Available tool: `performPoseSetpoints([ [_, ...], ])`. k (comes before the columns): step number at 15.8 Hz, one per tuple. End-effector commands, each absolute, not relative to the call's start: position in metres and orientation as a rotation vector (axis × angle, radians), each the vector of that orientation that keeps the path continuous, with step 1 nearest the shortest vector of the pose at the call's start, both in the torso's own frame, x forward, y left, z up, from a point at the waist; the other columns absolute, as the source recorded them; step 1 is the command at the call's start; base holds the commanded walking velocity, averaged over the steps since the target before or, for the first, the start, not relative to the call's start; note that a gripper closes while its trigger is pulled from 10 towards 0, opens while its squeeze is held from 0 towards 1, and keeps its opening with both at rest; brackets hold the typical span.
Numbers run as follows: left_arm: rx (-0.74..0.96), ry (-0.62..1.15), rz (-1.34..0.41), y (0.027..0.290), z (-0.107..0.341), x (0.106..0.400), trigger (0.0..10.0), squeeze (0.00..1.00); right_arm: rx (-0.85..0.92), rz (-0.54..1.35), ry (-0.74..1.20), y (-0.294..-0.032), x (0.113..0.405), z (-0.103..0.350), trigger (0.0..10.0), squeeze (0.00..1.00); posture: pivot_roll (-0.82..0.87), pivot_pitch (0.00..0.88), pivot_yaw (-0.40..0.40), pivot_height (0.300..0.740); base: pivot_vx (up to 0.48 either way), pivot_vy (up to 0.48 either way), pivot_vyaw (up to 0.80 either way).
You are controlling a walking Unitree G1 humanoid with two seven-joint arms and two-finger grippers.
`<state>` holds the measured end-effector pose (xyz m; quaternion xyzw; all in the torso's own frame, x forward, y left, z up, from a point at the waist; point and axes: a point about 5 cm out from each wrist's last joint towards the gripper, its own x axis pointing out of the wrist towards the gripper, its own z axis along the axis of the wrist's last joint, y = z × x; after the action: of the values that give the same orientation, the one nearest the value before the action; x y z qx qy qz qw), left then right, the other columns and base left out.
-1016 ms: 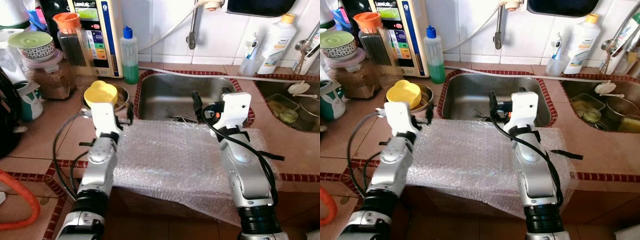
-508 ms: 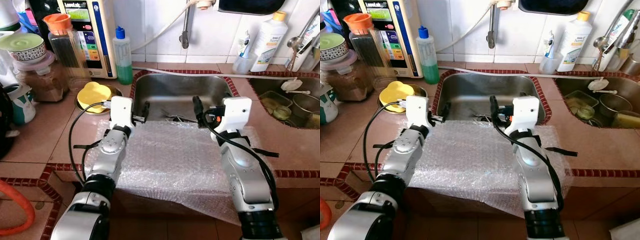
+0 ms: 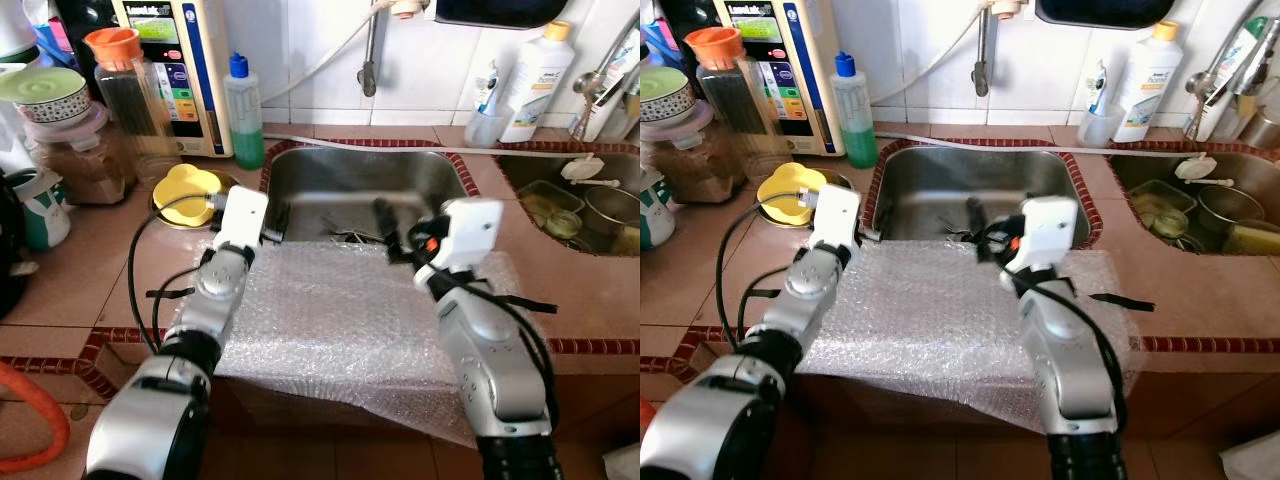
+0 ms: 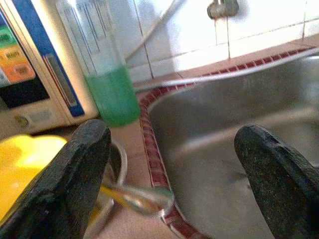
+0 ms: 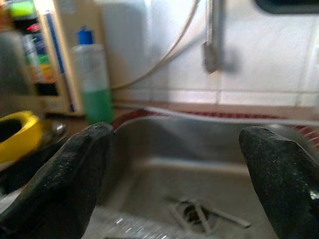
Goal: Kitchen organization
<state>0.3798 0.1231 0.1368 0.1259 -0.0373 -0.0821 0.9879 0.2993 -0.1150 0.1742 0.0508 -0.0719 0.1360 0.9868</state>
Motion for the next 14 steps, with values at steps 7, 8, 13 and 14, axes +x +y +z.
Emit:
performPoseSetpoints([
  [7,0.373,-0.018,-0.166,0.127,0.135,0.386,10.0,0.00,0.127,0.334,-0.140,-0.109,0.291,0.181,10.0,0.00,-0.14,0.027,0.066,0.740,0.000,0.000,0.00],
  [8,0.388,0.006,-0.163,0.129,0.131,0.385,10.0,0.00,0.126,0.335,-0.138,-0.109,0.291,0.181,10.0,0.00,-0.15,0.026,0.070,0.740,0.000,0.000,0.00],
  [13,0.426,0.079,-0.139,0.140,0.118,0.382,0.0,0.00,0.132,0.359,-0.120,-0.107,0.290,0.180,10.0,0.00,-0.15,0.021,0.073,0.740,0.000,0.000,0.00],
  [14,0.424,0.081,-0.134,0.141,0.118,0.382,0.0,0.00,0.142,0.392,-0.104,-0.103,0.288,0.178,10.0,0.00,-0.15,0.021,0.073,0.740,0.000,0.000,0.00],
])
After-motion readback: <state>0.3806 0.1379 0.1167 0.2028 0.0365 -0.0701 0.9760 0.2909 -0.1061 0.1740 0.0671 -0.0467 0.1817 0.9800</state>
